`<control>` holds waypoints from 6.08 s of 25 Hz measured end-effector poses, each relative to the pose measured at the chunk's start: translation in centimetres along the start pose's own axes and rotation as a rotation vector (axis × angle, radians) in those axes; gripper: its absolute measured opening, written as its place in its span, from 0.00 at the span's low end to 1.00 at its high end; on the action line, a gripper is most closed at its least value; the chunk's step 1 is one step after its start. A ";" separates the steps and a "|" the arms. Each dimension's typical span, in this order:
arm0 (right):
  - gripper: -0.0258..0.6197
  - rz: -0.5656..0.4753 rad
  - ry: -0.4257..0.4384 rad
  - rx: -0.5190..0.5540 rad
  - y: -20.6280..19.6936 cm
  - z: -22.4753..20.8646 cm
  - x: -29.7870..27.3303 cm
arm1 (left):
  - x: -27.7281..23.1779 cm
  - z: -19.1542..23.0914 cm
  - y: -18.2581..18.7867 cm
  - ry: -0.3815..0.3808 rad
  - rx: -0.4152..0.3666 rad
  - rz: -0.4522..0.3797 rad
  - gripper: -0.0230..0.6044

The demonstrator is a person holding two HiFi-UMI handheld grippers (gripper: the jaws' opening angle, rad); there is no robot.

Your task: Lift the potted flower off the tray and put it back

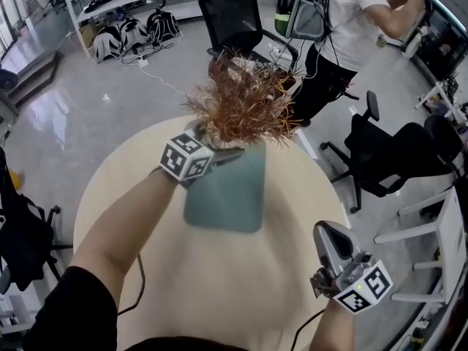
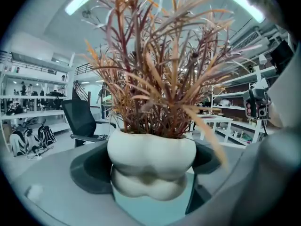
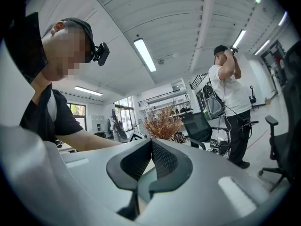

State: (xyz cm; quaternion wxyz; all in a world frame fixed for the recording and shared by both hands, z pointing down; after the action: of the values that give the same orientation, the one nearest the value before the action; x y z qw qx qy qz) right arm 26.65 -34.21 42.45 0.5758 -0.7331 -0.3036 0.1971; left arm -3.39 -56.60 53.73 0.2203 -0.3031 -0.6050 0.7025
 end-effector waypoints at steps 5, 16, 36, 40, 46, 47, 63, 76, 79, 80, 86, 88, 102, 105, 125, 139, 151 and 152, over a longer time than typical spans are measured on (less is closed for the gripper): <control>0.06 0.000 -0.016 0.032 1.8 1.5 -0.3 | 3.3 0.8 4.0 0.035 -0.018 -0.026 0.82; 0.06 0.019 -0.036 0.074 3.4 4.4 -4.2 | 13.3 3.1 8.2 0.140 -0.029 -0.067 0.82; 0.06 0.089 0.161 0.059 -0.6 13.0 -16.0 | 30.6 9.6 2.4 0.327 0.025 -0.039 0.82; 0.06 0.111 0.196 0.059 -1.9 14.3 -17.8 | 32.8 10.5 -0.2 0.351 0.048 -0.026 0.82; 0.06 0.146 0.244 0.059 -4.1 16.0 -20.2 | 35.3 11.6 -4.6 0.375 0.075 0.009 0.82; 0.06 0.152 0.247 0.058 -4.4 16.1 -20.5 | 35.4 11.7 -5.3 0.377 0.083 0.013 0.82; 0.06 0.226 0.262 0.051 -8.6 15.7 -23.4 | 35.2 13.2 -13.8 0.372 0.131 0.090 0.82; 0.06 0.247 0.258 0.027 -9.9 15.0 -23.6 | 34.5 13.0 -17.3 0.367 0.084 0.138 0.83; 0.06 0.246 0.261 0.029 -9.6 15.3 -23.5 | 34.5 12.7 -16.7 0.371 0.072 0.149 0.83; 0.06 0.247 0.261 0.029 -9.6 15.5 -23.4 | 34.5 12.5 -16.7 0.373 0.073 0.156 0.83; 0.06 0.250 0.255 0.035 -8.9 15.8 -22.6 | 35.8 11.7 -17.8 0.414 0.154 0.165 0.88; 0.06 0.246 0.251 0.036 -8.6 16.0 -22.3 | 36.8 11.1 -18.1 0.427 0.161 0.175 0.88; 0.06 0.223 0.192 0.069 -4.0 21.3 -18.7 | 50.7 3.1 -12.0 0.519 0.171 0.083 0.78; 0.06 0.196 0.159 0.070 -1.8 22.9 -16.8 | 53.1 0.7 -7.1 0.471 0.170 -0.033 0.58; 0.06 0.162 0.057 0.013 4.7 25.4 -1.7 | 57.6 -16.8 8.0 0.442 0.190 -0.267 0.03; 0.06 0.076 -0.017 0.038 10.1 22.4 8.3 | 45.7 -25.7 15.9 0.195 0.201 -0.311 0.03; 0.06 0.058 -0.013 0.052 10.7 21.7 9.0 | 43.1 -27.0 17.5 0.102 0.215 -0.366 0.04; 0.06 0.061 -0.008 0.053 10.6 21.7 8.8 | 43.2 -26.7 17.4 0.110 0.207 -0.363 0.05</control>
State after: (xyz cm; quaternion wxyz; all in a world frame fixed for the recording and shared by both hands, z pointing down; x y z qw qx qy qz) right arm 21.59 -14.20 27.18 0.5876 -0.7256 -0.2782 0.2255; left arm -14.97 -11.18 27.48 0.4057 -0.2028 -0.5613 0.6923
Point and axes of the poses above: the fingertips, and each gripper's own axes: x backward along the fingers, z to its left, y out of its top, the point moved 8 cm from there along x, backward along the fingers, and after that the axes turned 8 degrees about -z, right-handed, at the moved point
